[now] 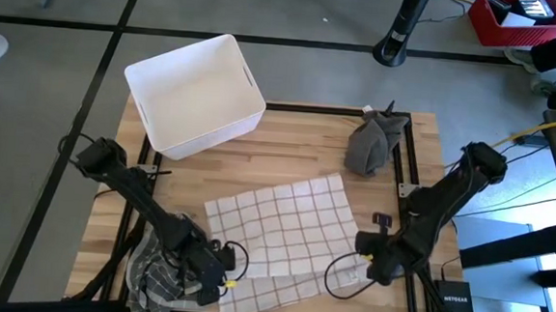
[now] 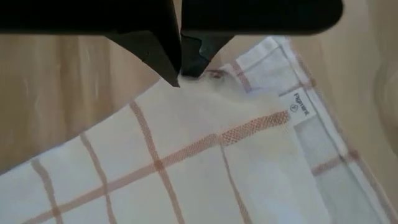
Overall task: Fold towel
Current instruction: Fold the brown-white towel
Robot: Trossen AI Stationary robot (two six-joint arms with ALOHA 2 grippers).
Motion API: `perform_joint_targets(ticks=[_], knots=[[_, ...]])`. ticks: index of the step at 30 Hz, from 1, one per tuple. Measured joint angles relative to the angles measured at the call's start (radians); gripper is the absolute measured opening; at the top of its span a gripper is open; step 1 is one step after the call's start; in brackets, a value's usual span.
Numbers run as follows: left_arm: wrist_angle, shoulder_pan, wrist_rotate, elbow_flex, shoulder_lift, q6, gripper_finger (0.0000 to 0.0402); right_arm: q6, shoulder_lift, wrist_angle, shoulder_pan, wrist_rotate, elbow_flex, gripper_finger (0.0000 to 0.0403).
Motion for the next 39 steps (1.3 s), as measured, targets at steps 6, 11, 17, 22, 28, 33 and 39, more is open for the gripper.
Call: perform_joint_targets(ticks=[6, 11, 17, 22, 28, 33, 39], knots=[[0.018, 0.005, 0.112, 0.000, -0.009, 0.053, 0.0001, 0.002, -0.006, -0.002, 0.037, 0.029, 0.000, 0.0001], [-0.155, 0.035, 0.004, 0.002, -0.123, 0.111, 0.0001, 0.019, -0.089, -0.058, 0.034, 0.327, 0.032, 0.0001], [-0.418, 0.091, -0.352, 0.002, -0.327, 0.172, 0.0001, 0.011, -0.252, -0.168, -0.036, 0.771, 0.067, 0.0001], [-0.463, 0.157, -0.675, 0.002, -0.482, 0.334, 0.0001, -0.094, -0.387, -0.187, -0.166, 1.039, 0.068, 0.0001], [-0.462, 0.272, -0.994, 0.002, -0.588, 0.575, 0.0001, -0.246, -0.541, -0.183, -0.347, 1.238, 0.067, 0.0001], [-0.407, 0.401, -1.127, 0.002, -0.600, 0.794, 0.0001, -0.379, -0.645, -0.179, -0.481, 1.280, 0.067, 0.0001], [-0.205, 0.567, -1.139, 0.002, -0.595, 1.058, 0.0001, -0.453, -0.716, -0.175, -0.582, 1.259, 0.066, 0.0001]])
